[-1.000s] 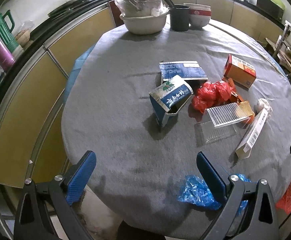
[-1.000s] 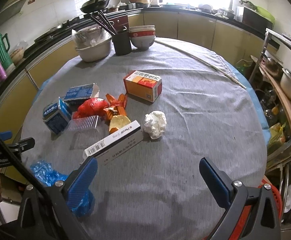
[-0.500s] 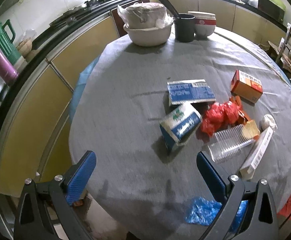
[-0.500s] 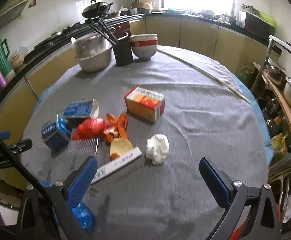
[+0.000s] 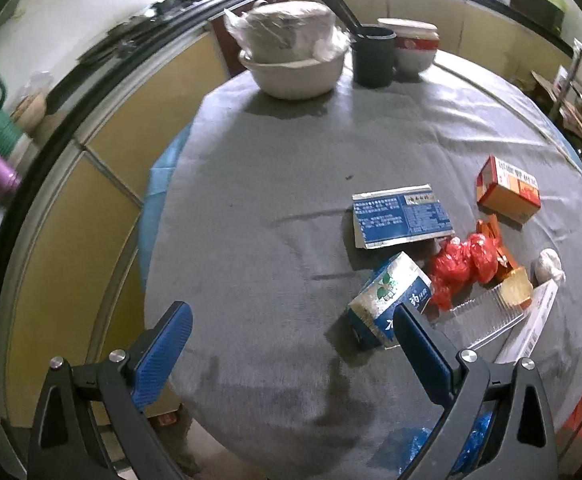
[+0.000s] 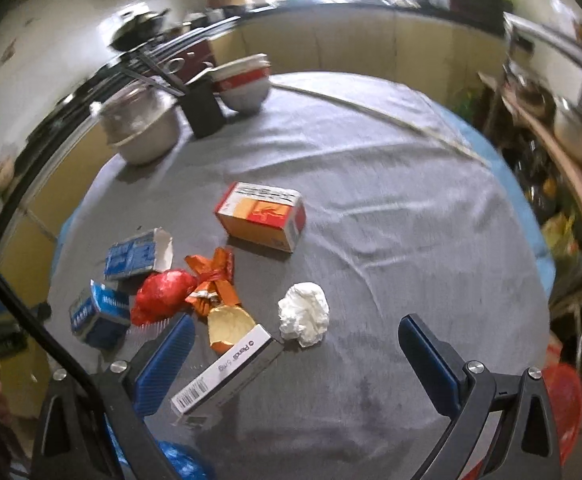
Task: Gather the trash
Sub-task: 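Grasp the milk carton with the left tool while the right tool grasps the white tissue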
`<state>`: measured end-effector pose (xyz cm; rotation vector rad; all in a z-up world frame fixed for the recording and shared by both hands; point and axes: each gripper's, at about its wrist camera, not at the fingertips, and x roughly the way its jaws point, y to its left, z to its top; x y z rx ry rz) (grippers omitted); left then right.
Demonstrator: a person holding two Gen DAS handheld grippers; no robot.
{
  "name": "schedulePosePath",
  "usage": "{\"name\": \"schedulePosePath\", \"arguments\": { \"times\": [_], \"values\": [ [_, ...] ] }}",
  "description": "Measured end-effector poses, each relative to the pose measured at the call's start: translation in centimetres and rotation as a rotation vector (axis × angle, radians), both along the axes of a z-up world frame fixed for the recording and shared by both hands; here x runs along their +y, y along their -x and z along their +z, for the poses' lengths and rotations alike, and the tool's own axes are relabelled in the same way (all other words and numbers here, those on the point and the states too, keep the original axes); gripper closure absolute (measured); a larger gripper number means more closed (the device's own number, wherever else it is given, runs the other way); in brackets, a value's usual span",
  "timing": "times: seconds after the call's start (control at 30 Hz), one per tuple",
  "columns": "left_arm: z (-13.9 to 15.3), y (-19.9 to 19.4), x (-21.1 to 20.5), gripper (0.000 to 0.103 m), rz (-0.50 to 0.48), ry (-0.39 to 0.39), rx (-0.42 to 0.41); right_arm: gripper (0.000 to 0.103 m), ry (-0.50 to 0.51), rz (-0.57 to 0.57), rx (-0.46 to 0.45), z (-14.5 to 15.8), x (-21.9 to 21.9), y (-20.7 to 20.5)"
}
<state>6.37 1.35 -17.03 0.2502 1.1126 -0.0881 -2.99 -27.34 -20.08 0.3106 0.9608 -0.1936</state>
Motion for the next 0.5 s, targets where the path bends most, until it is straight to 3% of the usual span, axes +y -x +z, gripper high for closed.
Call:
{"name": "schedulePosePath", "arguments": {
  "times": [0.13, 0.3, 0.5],
  "values": [
    [-0.7, -1.0, -0.4, 0.003, -0.045, -0.003, 0.034, 0.006, -0.118, -0.061, 0.061, -0.7, -1.8, -1.1],
    [-1.7, -1.6, -1.6, 0.003, -0.123, -0.001, 0.109, 0.020, -0.224, -0.071, 0.176, -2.2, -2.7, -2.9],
    [-2.5, -1.4, -2.9, 0.003, -0.178, 0.008, 0.133, 0.031, -0.256, -0.076, 0.286, -4.3, -3.1, -4.7]
  ]
}}
